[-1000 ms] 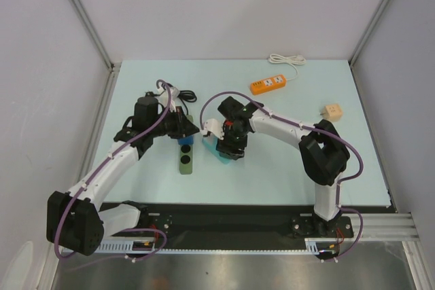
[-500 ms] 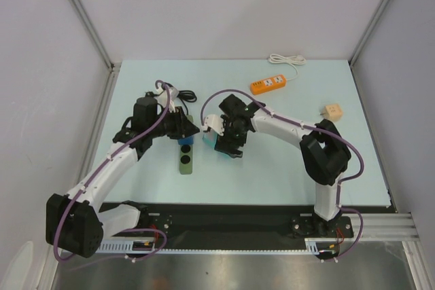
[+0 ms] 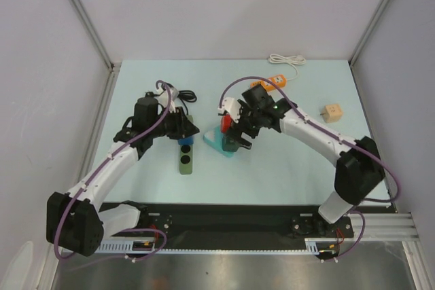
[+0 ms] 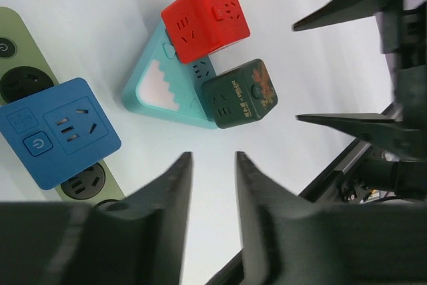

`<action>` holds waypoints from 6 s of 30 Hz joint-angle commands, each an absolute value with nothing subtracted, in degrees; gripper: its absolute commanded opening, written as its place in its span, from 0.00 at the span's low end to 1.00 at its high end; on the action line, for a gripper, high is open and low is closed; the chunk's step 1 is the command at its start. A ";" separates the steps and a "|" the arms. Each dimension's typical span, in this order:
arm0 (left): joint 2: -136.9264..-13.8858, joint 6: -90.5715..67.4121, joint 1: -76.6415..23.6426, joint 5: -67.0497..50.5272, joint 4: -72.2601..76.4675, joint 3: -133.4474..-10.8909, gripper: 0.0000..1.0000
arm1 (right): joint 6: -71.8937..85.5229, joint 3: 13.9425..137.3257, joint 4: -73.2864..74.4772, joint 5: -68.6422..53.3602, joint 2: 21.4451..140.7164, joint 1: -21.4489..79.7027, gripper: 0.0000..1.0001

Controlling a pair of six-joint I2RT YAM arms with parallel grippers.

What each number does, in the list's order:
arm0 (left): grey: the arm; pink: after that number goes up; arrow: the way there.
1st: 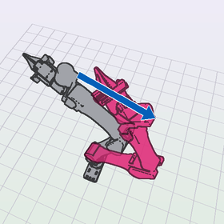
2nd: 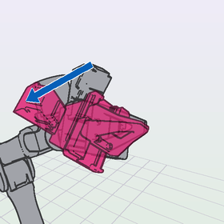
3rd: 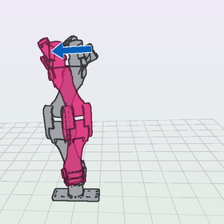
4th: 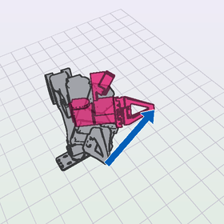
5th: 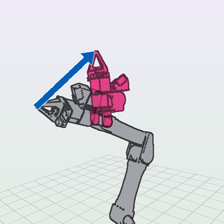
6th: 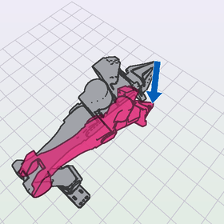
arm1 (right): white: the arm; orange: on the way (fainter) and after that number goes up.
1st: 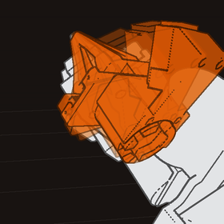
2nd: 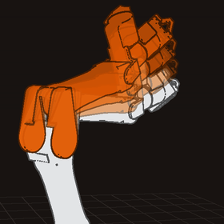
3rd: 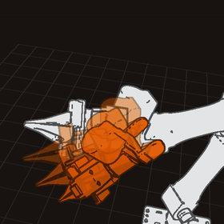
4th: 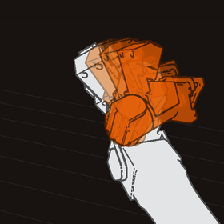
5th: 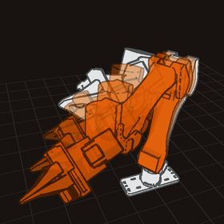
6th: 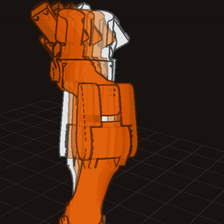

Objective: Insert the plug

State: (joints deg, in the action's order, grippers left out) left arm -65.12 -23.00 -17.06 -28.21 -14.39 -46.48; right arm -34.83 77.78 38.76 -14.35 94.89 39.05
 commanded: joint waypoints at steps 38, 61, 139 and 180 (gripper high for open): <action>-85.08 -27.95 -31.99 -15.82 -10.72 -55.01 0.00 | 10.02 62.31 11.07 -14.50 87.81 39.46 0.00; -85.78 -27.16 -31.99 -15.91 -13.01 -57.56 0.00 | 10.11 60.20 12.47 -7.74 89.05 41.40 0.00; -59.59 -9.40 -31.03 -18.19 -15.21 -58.01 0.87 | -4.83 86.57 38.06 4.04 109.34 -5.18 0.55; -61.79 -7.65 -30.85 -18.02 -15.47 -57.75 0.89 | -11.35 97.14 38.06 -7.82 118.76 -10.38 0.54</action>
